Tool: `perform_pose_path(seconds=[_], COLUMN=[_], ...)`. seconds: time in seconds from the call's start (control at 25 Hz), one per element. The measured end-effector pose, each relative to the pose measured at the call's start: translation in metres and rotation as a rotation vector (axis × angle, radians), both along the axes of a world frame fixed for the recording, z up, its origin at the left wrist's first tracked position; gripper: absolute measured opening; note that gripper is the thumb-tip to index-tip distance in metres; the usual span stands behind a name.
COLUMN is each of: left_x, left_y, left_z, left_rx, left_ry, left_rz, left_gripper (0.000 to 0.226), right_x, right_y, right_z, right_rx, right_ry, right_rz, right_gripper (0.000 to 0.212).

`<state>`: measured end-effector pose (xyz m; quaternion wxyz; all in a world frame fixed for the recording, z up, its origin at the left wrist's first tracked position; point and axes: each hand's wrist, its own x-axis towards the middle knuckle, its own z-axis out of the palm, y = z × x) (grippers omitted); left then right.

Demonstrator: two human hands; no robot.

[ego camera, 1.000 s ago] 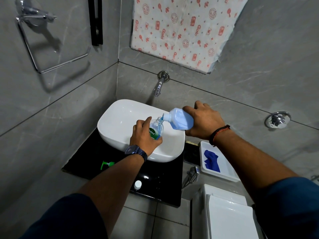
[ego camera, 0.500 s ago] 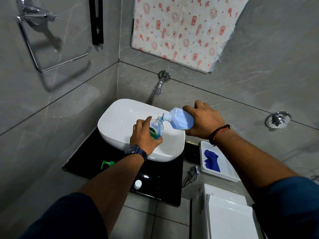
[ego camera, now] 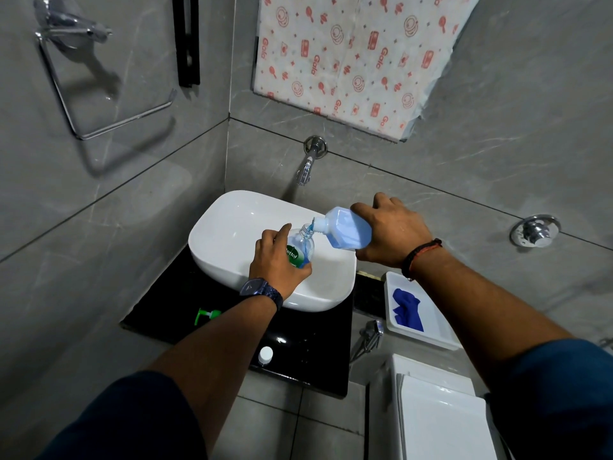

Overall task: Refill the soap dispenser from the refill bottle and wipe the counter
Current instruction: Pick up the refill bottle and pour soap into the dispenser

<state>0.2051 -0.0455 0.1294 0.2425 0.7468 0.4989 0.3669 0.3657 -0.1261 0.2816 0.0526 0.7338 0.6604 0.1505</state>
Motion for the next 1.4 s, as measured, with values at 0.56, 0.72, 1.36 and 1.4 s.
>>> perform_pose_path(seconds=[0.56,0.72,1.36,1.4], left_x=[-0.001,-0.001,-0.004,-0.004], left_y=[-0.001,-0.001,0.001,0.001], left_z=[-0.001,-0.001,0.001,0.003], left_rx=[0.001,0.003,0.014,0.015], left_ry=[-0.001,0.003,-0.008,-0.015], left_rz=[-0.003,0.001,0.010,0.007], left_gripper=[0.090,0.090,0.089,0.090], right_x=[0.000,-0.001,0.005,0.005], right_y=[-0.001,-0.002,0.001,0.001], right_z=[-0.001,-0.001,-0.018,-0.021], right_rx=[0.007,0.006,0.042,0.064], right_ry=[-0.009,-0.004,0.141,0.182], right_rz=[0.000,-0.001,-0.040,-0.047], right_gripper=[0.070,0.071,0.075,0.073])
